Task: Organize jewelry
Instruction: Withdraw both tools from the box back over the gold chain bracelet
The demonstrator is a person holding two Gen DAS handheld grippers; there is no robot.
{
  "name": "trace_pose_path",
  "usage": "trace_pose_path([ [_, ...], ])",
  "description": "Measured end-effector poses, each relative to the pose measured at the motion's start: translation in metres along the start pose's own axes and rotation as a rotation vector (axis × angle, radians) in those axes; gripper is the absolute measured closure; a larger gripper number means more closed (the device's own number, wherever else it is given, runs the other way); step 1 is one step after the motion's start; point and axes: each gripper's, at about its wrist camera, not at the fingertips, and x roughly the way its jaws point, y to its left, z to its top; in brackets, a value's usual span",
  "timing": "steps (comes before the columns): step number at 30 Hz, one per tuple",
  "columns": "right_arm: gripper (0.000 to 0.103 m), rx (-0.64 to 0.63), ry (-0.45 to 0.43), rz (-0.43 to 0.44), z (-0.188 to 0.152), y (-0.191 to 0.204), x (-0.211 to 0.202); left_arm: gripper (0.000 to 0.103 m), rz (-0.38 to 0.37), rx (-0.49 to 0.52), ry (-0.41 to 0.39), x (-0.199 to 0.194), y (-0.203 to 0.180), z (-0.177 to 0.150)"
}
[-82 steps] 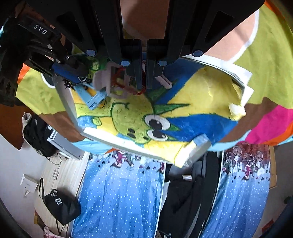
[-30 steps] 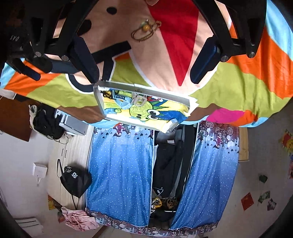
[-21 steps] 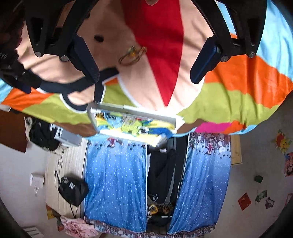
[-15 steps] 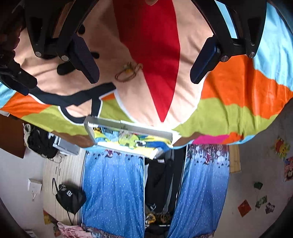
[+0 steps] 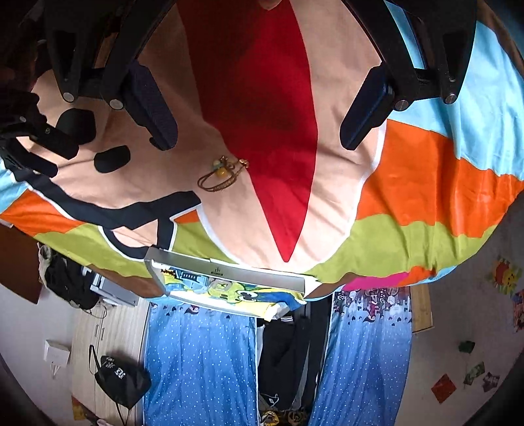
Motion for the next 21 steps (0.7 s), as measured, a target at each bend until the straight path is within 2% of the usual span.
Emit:
trace_pose_path([
  [12, 0.000, 0.006, 0.045, 0.008, -0.001, -0.002, 0.016, 0.006, 0.053, 0.031, 0.066, 0.020, 0.005, -0.008],
  [21, 0.000, 0.019, 0.085, 0.020, -0.002, -0.003, 0.033, 0.006, 0.111, 0.051, 0.164, 0.048, 0.010, -0.011],
])
